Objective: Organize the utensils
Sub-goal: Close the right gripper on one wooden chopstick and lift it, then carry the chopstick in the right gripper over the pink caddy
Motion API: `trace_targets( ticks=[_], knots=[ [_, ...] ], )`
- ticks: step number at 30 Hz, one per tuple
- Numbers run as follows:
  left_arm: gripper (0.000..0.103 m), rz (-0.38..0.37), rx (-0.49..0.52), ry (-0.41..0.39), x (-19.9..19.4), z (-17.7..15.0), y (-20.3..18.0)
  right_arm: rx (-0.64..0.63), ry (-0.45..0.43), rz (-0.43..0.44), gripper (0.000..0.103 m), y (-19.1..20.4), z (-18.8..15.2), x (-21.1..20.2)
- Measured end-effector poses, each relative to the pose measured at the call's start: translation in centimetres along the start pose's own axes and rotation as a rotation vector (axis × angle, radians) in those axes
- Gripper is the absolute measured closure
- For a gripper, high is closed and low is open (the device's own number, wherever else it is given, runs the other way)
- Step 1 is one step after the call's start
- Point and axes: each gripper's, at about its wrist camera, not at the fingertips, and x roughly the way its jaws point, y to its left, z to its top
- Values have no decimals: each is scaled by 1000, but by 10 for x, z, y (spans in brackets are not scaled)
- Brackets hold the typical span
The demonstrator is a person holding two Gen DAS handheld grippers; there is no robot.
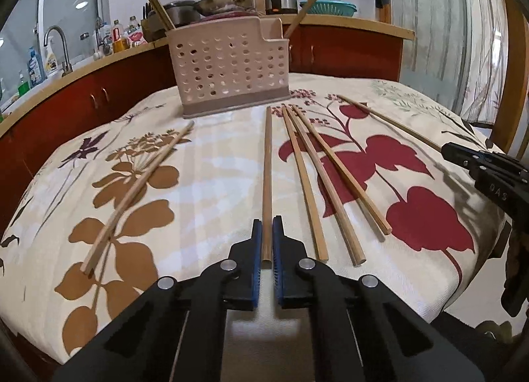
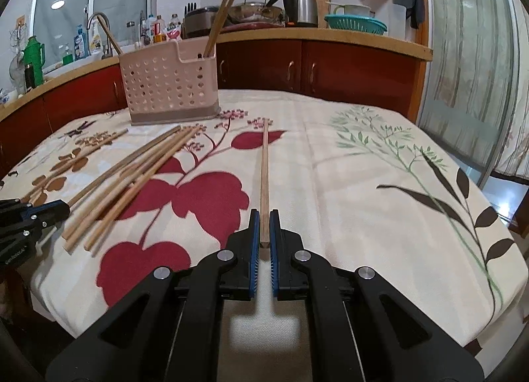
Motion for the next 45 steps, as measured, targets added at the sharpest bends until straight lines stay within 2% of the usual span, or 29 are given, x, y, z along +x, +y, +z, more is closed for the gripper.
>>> trace_targets(
  ticks=[23,35,45],
  knots=[
    [96,77,-39,-280,-83,42,26,-21,-197,31,97,18,45,-69],
    [96,87,-69,-351,-119,59,39,-35,-288,53,97,29,70,-104],
    [96,89,-75,-354,-128,76,49,-48,-309,78,97,36,90,-107]
  ],
)
